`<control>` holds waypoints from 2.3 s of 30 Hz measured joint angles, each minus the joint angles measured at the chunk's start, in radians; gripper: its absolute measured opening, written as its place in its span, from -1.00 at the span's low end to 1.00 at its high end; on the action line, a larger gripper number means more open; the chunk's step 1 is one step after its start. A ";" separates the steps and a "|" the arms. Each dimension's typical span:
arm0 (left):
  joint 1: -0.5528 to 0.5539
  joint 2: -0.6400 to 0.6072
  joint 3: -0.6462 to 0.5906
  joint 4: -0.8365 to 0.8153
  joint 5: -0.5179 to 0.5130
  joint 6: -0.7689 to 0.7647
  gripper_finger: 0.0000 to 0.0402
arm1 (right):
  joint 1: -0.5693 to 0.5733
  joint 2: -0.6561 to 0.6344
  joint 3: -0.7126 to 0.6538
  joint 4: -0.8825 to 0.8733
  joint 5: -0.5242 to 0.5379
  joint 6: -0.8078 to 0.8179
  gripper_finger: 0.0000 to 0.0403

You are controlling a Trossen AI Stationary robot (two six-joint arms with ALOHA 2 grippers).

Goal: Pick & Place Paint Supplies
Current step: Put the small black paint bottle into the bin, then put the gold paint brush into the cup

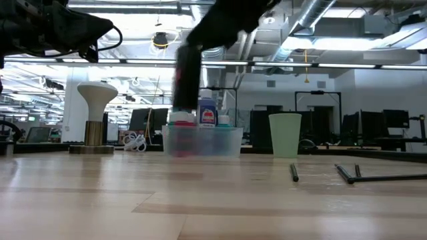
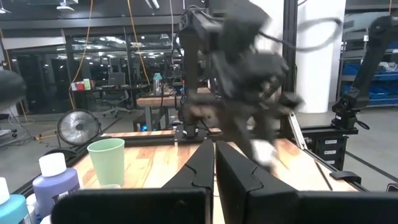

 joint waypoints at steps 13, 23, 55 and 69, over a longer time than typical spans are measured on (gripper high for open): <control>0.000 0.000 0.000 0.008 0.000 0.000 -0.99 | -0.322 -0.363 -0.080 -0.153 0.068 0.039 -0.49; 0.000 0.000 0.000 0.016 0.000 0.000 -0.99 | -0.436 -0.310 -0.319 0.114 0.075 0.106 -0.49; 0.000 0.000 0.000 0.023 0.000 0.000 -0.99 | -0.516 -0.216 -0.334 0.091 -0.008 0.098 0.23; 0.000 0.000 0.000 0.023 0.000 0.000 -0.99 | -0.332 -0.584 -0.347 -0.608 -0.016 0.095 0.21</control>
